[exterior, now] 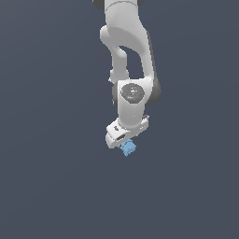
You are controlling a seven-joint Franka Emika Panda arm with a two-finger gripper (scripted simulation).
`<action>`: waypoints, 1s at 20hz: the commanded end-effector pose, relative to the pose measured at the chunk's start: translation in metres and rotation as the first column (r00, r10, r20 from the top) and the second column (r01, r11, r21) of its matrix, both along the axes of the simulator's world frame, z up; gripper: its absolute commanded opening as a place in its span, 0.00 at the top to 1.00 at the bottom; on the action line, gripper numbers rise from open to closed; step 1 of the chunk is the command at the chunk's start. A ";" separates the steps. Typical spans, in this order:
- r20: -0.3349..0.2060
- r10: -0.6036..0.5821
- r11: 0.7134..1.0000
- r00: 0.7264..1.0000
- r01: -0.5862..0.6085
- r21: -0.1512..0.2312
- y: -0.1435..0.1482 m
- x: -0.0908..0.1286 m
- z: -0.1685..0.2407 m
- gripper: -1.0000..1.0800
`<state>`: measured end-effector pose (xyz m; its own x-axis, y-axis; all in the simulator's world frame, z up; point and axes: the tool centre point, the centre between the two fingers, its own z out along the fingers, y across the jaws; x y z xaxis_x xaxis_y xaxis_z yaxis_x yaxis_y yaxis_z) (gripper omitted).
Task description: Pick up the object and move it to a goal position.
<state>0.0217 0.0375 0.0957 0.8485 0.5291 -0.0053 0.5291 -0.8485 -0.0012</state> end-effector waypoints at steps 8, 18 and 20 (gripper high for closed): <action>0.004 0.047 0.999 0.999 -0.047 0.002 0.004 0.002 -0.006 0.04; 0.005 0.052 0.999 0.999 -0.052 0.002 0.005 0.001 -0.046 0.04; 0.005 0.052 0.999 0.999 -0.052 0.002 0.004 0.001 -0.053 0.04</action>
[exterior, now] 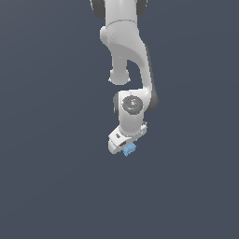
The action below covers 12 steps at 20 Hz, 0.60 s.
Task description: Pick up the object and move it to a goal position.
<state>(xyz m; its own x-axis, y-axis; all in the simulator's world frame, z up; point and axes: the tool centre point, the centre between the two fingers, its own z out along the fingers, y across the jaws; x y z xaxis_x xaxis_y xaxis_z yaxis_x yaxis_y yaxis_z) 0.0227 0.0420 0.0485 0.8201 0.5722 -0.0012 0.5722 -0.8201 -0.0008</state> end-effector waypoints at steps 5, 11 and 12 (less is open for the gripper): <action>0.001 0.001 1.000 1.000 -0.001 0.000 0.000 0.002 -0.009 1.00; 0.001 0.001 1.000 1.000 -0.001 0.000 0.000 0.002 -0.009 1.00; 0.001 0.001 1.000 1.000 -0.001 0.000 0.000 0.002 -0.009 1.00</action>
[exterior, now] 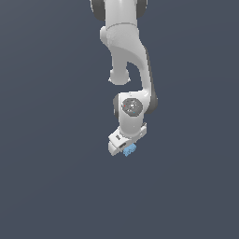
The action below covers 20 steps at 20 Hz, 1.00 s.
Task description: Pick up the object and move it to a goal position.
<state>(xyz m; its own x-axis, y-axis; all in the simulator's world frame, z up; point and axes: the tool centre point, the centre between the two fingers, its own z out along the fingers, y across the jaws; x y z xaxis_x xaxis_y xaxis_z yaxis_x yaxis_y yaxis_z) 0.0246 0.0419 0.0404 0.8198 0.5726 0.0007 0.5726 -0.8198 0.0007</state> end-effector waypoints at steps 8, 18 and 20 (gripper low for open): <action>0.000 0.000 1.000 1.000 0.000 0.000 0.001 -0.001 0.007 1.00; 0.000 0.000 1.000 1.000 0.000 -0.001 0.008 -0.010 0.064 1.00; 0.000 0.000 1.000 1.000 0.000 -0.001 0.010 -0.013 0.083 1.00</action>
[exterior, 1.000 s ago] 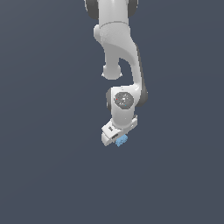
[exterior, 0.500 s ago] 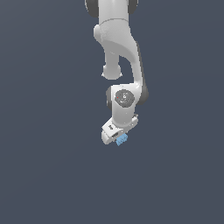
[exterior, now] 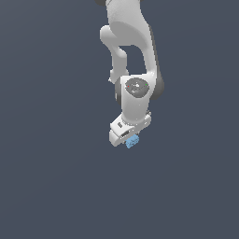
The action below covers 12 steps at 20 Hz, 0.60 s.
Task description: Pick up the object and move it to a goal position.
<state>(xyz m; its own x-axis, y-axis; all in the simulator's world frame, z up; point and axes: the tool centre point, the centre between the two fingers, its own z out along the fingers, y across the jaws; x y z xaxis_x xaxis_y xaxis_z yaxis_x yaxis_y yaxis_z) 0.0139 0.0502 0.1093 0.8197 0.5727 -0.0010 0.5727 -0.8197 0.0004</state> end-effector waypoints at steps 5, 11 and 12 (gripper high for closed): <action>0.001 0.001 1.000 1.000 -0.001 0.000 0.009 -0.010 0.070 1.00; 0.001 0.001 1.000 1.000 -0.001 0.000 0.017 -0.017 0.131 1.00; 0.001 0.001 1.000 1.000 -0.001 0.000 0.018 -0.018 0.139 1.00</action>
<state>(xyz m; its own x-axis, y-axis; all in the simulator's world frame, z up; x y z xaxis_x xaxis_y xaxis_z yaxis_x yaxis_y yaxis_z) -0.0017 0.0663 0.2348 0.8190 0.5738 0.0009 0.5738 -0.8190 0.0014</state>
